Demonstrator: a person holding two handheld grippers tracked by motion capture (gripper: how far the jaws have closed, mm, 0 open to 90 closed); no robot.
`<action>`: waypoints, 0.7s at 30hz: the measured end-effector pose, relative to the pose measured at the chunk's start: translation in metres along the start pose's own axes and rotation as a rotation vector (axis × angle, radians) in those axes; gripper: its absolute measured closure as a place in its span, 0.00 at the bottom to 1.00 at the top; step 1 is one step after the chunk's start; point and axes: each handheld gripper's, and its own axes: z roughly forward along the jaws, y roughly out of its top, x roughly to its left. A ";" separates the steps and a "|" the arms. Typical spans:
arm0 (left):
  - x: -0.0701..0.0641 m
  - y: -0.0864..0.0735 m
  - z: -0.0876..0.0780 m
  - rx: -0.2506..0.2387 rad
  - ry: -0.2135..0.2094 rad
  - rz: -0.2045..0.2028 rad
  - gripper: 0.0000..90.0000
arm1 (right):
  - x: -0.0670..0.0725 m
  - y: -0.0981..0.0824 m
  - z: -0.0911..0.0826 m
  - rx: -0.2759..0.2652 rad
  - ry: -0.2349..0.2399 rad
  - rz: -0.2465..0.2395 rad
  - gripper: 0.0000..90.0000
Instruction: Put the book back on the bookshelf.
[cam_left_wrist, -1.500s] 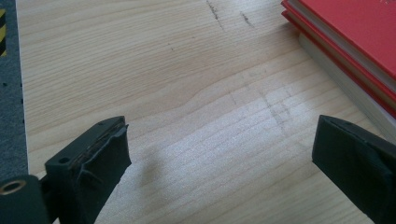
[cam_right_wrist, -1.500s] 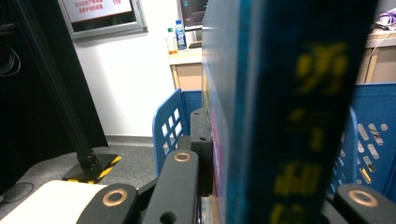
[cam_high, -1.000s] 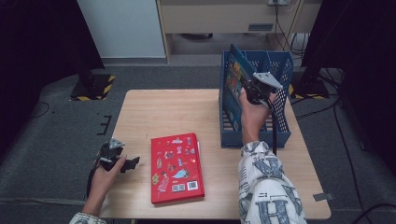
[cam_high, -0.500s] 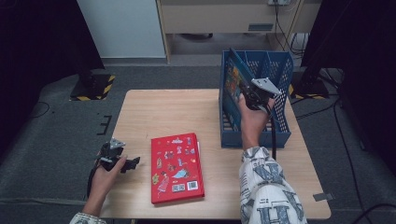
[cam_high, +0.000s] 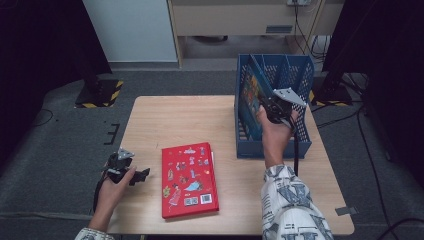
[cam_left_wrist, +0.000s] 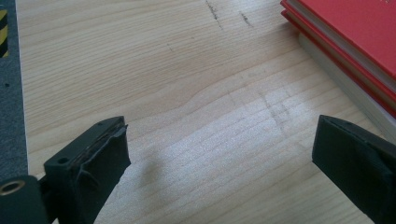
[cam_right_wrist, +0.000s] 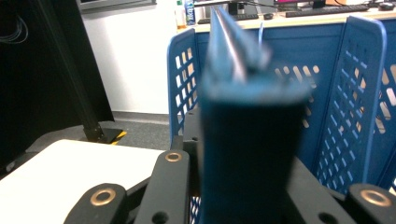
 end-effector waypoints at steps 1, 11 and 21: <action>0.000 0.000 0.000 -0.001 0.000 0.000 0.03 | 0.000 0.001 -0.001 -0.003 0.004 -0.007 0.85; 0.001 0.000 -0.001 -0.002 0.000 -0.004 0.03 | 0.000 0.017 -0.005 -0.016 0.002 -0.009 0.87; 0.000 0.000 0.000 0.000 -0.001 -0.001 0.04 | 0.007 0.022 -0.003 0.000 -0.025 -0.047 0.92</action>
